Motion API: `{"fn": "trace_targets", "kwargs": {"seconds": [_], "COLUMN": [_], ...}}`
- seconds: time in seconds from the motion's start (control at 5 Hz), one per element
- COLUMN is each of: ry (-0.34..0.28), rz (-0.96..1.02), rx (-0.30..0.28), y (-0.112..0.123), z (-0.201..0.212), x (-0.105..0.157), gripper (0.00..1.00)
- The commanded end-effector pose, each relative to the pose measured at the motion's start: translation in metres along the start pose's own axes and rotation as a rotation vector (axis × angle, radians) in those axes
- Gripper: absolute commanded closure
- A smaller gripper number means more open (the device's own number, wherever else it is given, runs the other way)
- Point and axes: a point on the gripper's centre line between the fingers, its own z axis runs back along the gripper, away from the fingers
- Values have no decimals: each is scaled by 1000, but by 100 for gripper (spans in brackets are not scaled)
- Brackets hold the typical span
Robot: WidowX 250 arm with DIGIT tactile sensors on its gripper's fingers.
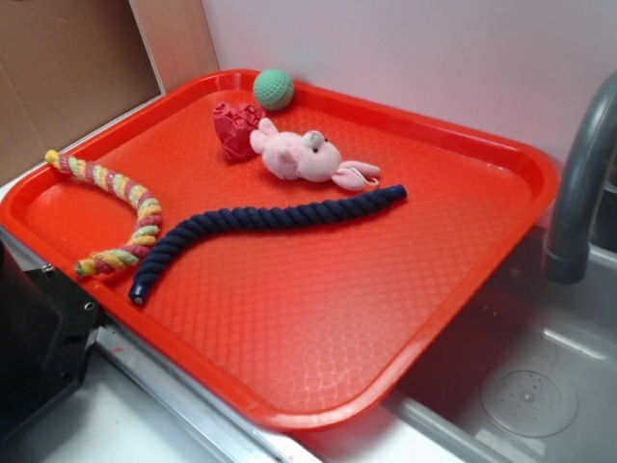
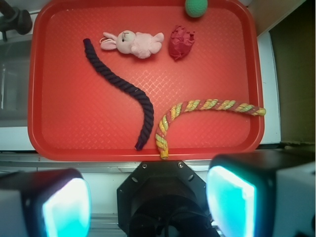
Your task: Grab the blue rope.
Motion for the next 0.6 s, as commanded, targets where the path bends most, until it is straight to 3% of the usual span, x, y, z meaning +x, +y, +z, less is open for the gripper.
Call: {"fn": "trace_targets", "kwargs": {"seconds": [0.0, 0.4], "ry": [0, -39], "rz": [0, -108], "rx": [0, 45], "y": [0, -6], "z": [0, -37], "x": [0, 13], "gripper": [0, 0]}}
